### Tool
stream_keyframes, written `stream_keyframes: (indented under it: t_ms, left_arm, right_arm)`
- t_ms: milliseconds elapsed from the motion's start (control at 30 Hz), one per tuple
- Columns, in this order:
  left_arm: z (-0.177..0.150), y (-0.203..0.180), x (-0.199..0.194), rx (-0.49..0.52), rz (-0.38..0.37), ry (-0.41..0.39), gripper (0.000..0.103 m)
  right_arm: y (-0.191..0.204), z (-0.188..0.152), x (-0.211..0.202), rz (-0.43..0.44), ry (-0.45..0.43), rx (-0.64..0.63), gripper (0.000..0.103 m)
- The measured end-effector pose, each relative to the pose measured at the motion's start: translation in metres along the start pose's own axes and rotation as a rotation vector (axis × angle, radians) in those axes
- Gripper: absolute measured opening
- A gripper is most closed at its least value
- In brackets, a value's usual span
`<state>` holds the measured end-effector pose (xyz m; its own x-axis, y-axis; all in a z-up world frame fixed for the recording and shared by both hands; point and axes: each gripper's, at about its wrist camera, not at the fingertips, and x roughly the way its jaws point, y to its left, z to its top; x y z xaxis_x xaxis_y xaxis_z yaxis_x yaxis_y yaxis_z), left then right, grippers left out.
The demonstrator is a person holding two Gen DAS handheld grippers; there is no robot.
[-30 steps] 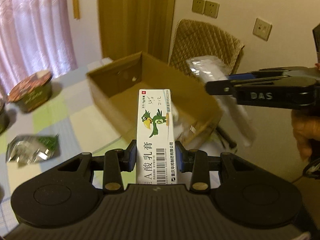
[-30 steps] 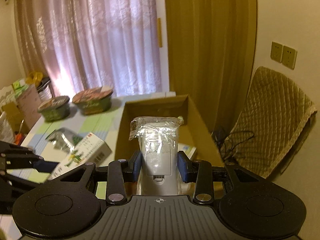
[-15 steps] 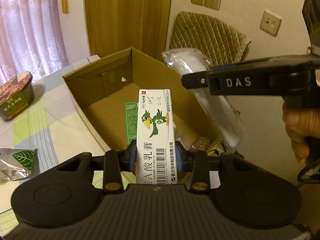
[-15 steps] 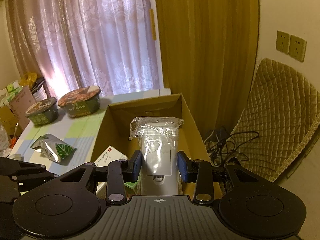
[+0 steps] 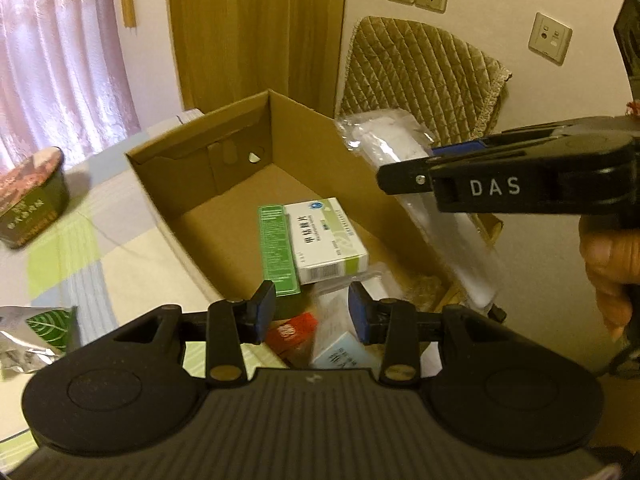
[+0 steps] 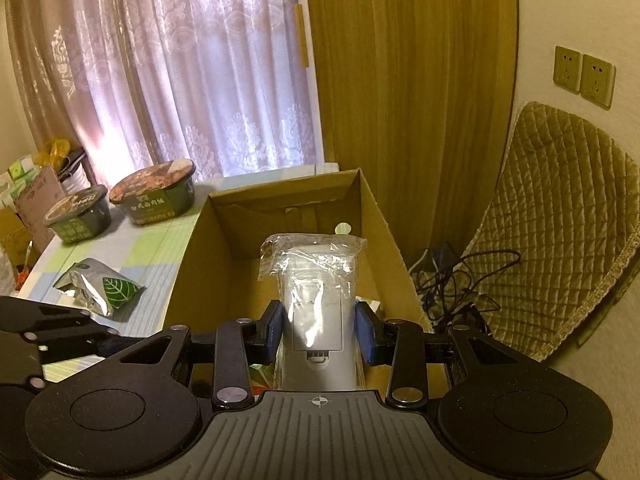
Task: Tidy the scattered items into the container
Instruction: 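Drop the bagged tube with the right tool while the left tool releases the cream box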
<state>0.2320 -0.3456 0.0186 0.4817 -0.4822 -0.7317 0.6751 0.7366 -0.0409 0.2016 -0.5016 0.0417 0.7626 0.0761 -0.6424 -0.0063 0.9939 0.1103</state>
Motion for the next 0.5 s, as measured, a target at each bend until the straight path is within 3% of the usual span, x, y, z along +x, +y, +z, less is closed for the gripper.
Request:
stream_keyframes:
  t_ms: [500]
  left_arm:
    - [-0.032,0.029,-0.037,-0.098,0.035,-0.016,0.034]
  right_arm:
    - [0.016,-0.004,0.016,0.036,0.046,-0.005,0.041]
